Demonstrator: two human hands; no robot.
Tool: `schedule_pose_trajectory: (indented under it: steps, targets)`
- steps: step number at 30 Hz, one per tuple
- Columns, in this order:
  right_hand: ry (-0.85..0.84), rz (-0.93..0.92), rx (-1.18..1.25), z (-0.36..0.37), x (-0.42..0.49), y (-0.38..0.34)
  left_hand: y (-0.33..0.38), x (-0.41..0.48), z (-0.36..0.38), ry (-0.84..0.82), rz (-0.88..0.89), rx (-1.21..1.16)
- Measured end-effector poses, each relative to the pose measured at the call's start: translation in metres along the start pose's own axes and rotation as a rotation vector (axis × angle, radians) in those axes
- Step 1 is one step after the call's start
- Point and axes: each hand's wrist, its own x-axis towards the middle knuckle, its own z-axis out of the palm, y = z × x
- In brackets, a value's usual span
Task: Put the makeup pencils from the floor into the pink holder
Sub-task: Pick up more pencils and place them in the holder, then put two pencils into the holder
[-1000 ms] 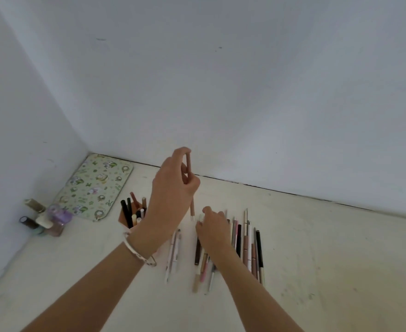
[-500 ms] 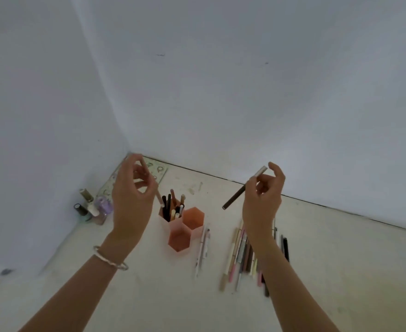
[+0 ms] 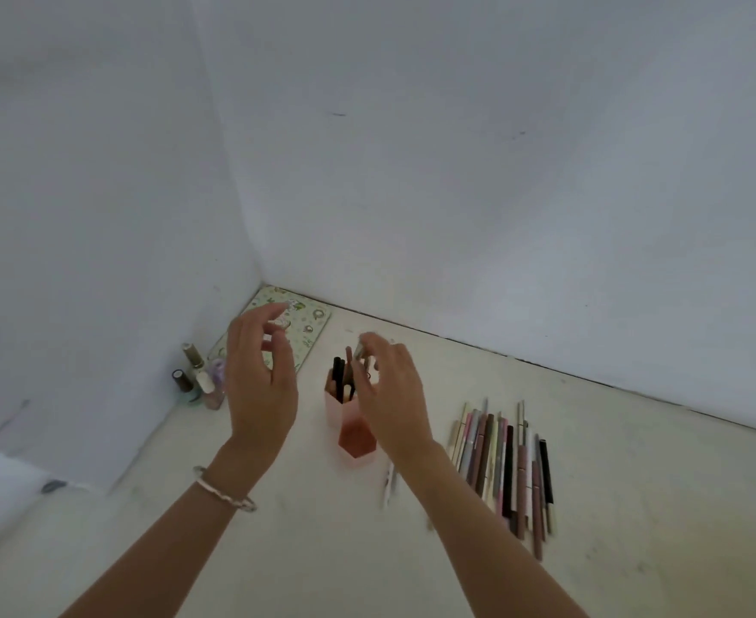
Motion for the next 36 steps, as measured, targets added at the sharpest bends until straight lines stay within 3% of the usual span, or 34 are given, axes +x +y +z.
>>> schedule_pose_trajectory:
  steps: [2,4,6,8,10,13,18,23,26,31,33,36]
  targets:
    - [-0.003,-0.049,-0.066,0.001,-0.005,0.005,0.015,0.000,0.002,0.030,-0.007,-0.058]
    - [0.092,0.035,-0.011,-0.010,-0.007,0.009,0.028,-0.013,0.008,-0.012,-0.004,-0.131]
    - [0.247,0.163,0.051,-0.030,-0.005,0.018,0.036,-0.044,0.021,-0.225,-0.077,-0.149]
    - [0.362,0.273,0.105,-0.051,-0.003,0.029,0.034,-0.085,0.040,-0.602,-0.163,0.068]
    - [0.406,0.347,0.133,-0.070,-0.005,0.039,0.019,-0.119,0.058,-0.940,-0.118,0.478]
    - [0.385,0.423,0.152,-0.086,-0.015,0.051,-0.006,-0.142,0.082,-1.130,0.075,0.868]
    - [0.314,0.474,0.132,-0.095,-0.039,0.069,-0.008,-0.143,0.111,-1.137,0.123,1.053]
    - [0.214,0.534,0.116,-0.089,-0.056,0.081,0.006,-0.141,0.119,-1.153,0.009,1.016]
    - [0.116,0.595,0.073,-0.081,-0.059,0.095,0.020,-0.125,0.118,-1.060,-0.060,0.817]
    - [-0.222,0.662,-0.217,-0.050,-0.060,0.113,0.066,-0.064,0.104,-0.695,0.005,0.350]
    - [-0.378,0.615,-0.410,-0.033,-0.065,0.117,0.072,-0.047,0.099,-0.648,-0.027,0.159]
    - [-0.463,0.548,-0.583,-0.014,-0.072,0.118,0.068,-0.032,0.093,-0.605,-0.073,0.090]
